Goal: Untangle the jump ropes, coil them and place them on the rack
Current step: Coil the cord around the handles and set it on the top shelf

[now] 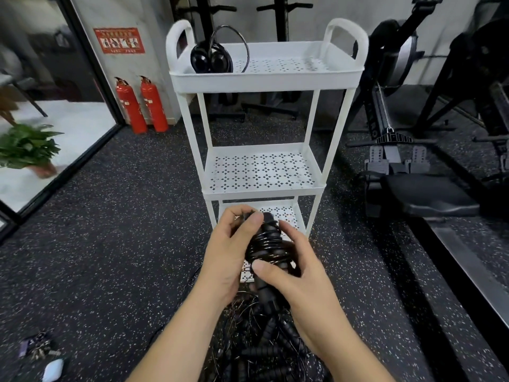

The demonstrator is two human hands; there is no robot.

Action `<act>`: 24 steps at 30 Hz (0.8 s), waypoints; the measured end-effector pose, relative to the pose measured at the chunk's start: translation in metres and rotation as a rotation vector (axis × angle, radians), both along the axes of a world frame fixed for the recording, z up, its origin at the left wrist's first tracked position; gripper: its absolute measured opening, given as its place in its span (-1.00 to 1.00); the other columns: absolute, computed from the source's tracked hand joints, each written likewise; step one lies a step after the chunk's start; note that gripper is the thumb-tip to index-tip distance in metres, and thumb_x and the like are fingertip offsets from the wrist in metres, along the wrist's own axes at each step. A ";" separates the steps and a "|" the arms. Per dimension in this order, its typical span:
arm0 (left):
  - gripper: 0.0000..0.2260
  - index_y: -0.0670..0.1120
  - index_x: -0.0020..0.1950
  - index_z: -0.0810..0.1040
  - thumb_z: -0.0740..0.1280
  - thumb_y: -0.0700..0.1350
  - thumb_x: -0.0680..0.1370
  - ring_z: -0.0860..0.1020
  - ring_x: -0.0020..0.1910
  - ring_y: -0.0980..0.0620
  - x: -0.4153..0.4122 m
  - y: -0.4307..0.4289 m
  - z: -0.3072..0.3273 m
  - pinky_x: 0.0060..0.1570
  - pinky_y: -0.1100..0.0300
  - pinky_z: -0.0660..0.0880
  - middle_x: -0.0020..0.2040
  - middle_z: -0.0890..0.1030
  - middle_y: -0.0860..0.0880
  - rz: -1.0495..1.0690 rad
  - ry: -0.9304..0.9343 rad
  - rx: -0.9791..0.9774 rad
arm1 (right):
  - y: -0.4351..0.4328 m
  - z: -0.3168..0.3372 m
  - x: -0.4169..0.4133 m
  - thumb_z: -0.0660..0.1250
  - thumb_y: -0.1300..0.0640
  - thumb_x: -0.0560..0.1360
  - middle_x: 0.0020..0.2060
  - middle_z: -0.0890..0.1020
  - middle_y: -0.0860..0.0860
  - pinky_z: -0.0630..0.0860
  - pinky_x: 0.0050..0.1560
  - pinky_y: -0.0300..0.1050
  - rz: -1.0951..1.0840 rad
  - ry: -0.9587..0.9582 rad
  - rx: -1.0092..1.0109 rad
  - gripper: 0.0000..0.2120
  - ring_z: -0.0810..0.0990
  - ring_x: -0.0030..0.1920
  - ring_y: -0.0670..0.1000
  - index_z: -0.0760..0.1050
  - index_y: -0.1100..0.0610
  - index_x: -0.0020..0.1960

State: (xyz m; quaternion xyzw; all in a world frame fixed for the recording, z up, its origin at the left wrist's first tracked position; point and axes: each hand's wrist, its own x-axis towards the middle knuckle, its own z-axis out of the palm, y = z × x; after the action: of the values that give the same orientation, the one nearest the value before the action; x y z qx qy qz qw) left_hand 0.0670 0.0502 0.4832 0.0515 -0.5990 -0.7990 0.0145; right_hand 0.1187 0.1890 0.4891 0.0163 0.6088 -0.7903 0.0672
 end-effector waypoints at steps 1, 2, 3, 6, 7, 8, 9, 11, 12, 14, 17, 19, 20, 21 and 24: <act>-0.63 -0.01 0.13 0.65 0.55 0.16 0.45 0.65 0.14 -0.20 0.000 0.000 0.003 0.34 -0.44 0.49 0.22 0.69 -0.25 0.006 0.000 -0.013 | 0.001 0.002 0.001 0.68 0.03 0.33 0.18 0.75 -0.12 0.65 0.29 0.20 -0.003 0.012 0.025 -0.22 0.76 0.18 0.03 0.48 -0.26 0.49; -0.64 -0.01 0.14 0.65 0.54 0.16 0.47 0.64 0.14 -0.20 0.000 0.001 0.005 0.34 -0.44 0.50 0.22 0.68 -0.27 -0.005 -0.002 -0.018 | 0.003 0.004 0.002 0.67 0.11 0.39 0.17 0.75 -0.14 0.66 0.29 0.17 -0.009 0.031 0.046 -0.25 0.76 0.17 0.00 0.48 -0.24 0.49; -0.65 -0.03 0.18 0.64 0.52 0.14 0.50 0.64 0.14 -0.21 0.002 0.001 0.008 0.34 -0.43 0.51 0.23 0.67 -0.28 -0.028 -0.005 -0.012 | 0.005 0.006 0.003 0.65 0.20 0.45 0.16 0.75 -0.16 0.66 0.29 0.12 -0.012 0.045 0.060 -0.28 0.76 0.16 -0.02 0.49 -0.23 0.48; -0.62 -0.07 0.31 0.62 0.44 0.12 0.60 0.64 0.25 -0.28 0.006 0.002 0.017 0.34 -0.35 0.54 0.28 0.68 -0.20 -0.105 -0.027 0.052 | 0.008 0.012 0.008 0.63 0.25 0.49 0.21 0.73 -0.15 0.64 0.26 0.04 -0.022 0.064 0.086 -0.31 0.75 0.18 -0.04 0.50 -0.24 0.47; -0.62 -0.08 0.32 0.63 0.42 0.13 0.61 0.64 0.29 -0.30 0.007 0.002 0.022 0.36 -0.36 0.53 0.30 0.69 -0.17 -0.125 -0.034 0.069 | 0.008 0.013 0.009 0.64 0.24 0.48 0.22 0.72 -0.15 0.64 0.24 0.01 -0.027 0.063 0.092 -0.31 0.75 0.18 -0.05 0.51 -0.25 0.46; -0.63 -0.09 0.29 0.65 0.42 0.13 0.61 0.63 0.29 -0.29 0.006 0.000 0.026 0.38 -0.38 0.50 0.31 0.69 -0.18 -0.146 -0.029 0.064 | 0.009 0.016 0.011 0.64 0.23 0.48 0.22 0.72 -0.15 0.65 0.20 -0.04 -0.037 0.062 0.095 -0.32 0.76 0.15 -0.06 0.52 -0.26 0.44; -0.68 -0.10 0.24 0.67 0.45 0.08 0.59 0.64 0.26 -0.27 0.004 -0.002 0.031 0.39 -0.39 0.49 0.29 0.69 -0.20 -0.164 -0.006 0.030 | 0.009 0.019 0.012 0.63 0.24 0.48 0.20 0.73 -0.15 0.65 0.16 -0.09 -0.042 0.071 0.112 -0.35 0.76 0.13 -0.08 0.54 -0.27 0.42; -0.75 -0.11 0.13 0.67 0.55 -0.02 0.53 0.66 0.18 -0.25 -0.001 -0.004 0.042 0.37 -0.39 0.50 0.22 0.71 -0.22 -0.169 0.055 -0.093 | 0.010 0.025 0.013 0.61 0.23 0.48 0.16 0.73 -0.21 0.64 0.14 -0.20 -0.043 0.112 0.179 -0.38 0.74 0.11 -0.14 0.56 -0.25 0.39; -0.73 -0.10 0.09 0.67 0.59 0.01 0.50 0.67 0.17 -0.28 -0.004 -0.003 0.047 0.35 -0.39 0.52 0.18 0.72 -0.21 -0.156 0.076 -0.162 | 0.010 0.030 0.013 0.61 0.22 0.48 0.13 0.74 -0.22 0.63 0.12 -0.24 -0.043 0.125 0.209 -0.39 0.74 0.10 -0.17 0.56 -0.25 0.39; -0.75 -0.04 0.03 0.70 0.54 0.12 0.54 0.68 0.16 -0.26 -0.004 0.000 0.062 0.33 -0.30 0.56 0.10 0.75 -0.16 -0.121 0.097 -0.262 | 0.010 0.038 0.012 0.59 0.24 0.49 0.04 0.77 -0.16 0.64 0.00 -0.23 -0.066 0.121 0.216 -0.42 0.76 -0.02 -0.13 0.57 -0.25 0.37; -0.73 0.01 0.03 0.71 0.34 0.17 0.68 0.69 0.04 -0.08 -0.003 -0.001 0.081 0.12 0.03 0.60 -0.01 0.75 -0.04 -0.115 0.117 -0.408 | 0.014 0.052 0.007 0.55 0.23 0.51 -0.09 0.77 -0.08 0.66 -0.17 -0.06 -0.117 0.088 0.212 -0.47 0.75 -0.20 0.06 0.58 -0.23 0.35; -0.84 0.06 0.08 0.72 0.40 0.09 0.67 0.68 0.08 -0.02 -0.003 -0.014 0.091 0.02 0.08 0.60 0.06 0.74 0.00 -0.184 0.112 -0.457 | 0.023 0.061 0.003 0.56 0.24 0.50 -0.07 0.78 -0.09 0.69 -0.11 0.05 -0.168 0.084 0.208 -0.47 0.76 -0.13 0.17 0.60 -0.22 0.34; -0.88 0.07 0.13 0.72 0.44 0.05 0.65 0.68 0.14 0.00 -0.002 -0.022 0.097 0.03 0.09 0.61 0.12 0.74 0.02 -0.234 0.085 -0.442 | 0.029 0.067 0.001 0.56 0.25 0.50 -0.05 0.78 -0.09 0.70 -0.09 0.07 -0.184 0.096 0.201 -0.47 0.76 -0.12 0.19 0.61 -0.21 0.35; -0.84 0.05 0.19 0.72 0.48 0.02 0.62 0.68 0.20 0.00 0.001 -0.029 0.103 0.07 0.07 0.61 0.19 0.73 0.01 -0.272 0.050 -0.381 | 0.035 0.073 0.001 0.56 0.26 0.51 -0.04 0.78 -0.09 0.69 -0.10 0.06 -0.188 0.109 0.197 -0.46 0.76 -0.14 0.16 0.61 -0.22 0.35; -0.62 -0.12 0.30 0.63 0.52 0.01 0.54 0.70 0.23 -0.12 0.010 -0.046 0.113 0.18 -0.03 0.57 0.28 0.70 -0.14 -0.255 -0.064 -0.110 | 0.047 0.089 0.005 0.55 0.28 0.53 -0.08 0.77 -0.09 0.65 -0.24 -0.07 -0.169 0.170 0.205 -0.42 0.70 -0.26 -0.01 0.57 -0.25 0.39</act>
State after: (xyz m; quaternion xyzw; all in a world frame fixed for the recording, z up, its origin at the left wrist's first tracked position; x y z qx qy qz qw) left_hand 0.0769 0.0045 0.5962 -0.0004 -0.6436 -0.7583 -0.1037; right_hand 0.1235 0.2357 0.5783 0.0071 0.6861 -0.7255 -0.0533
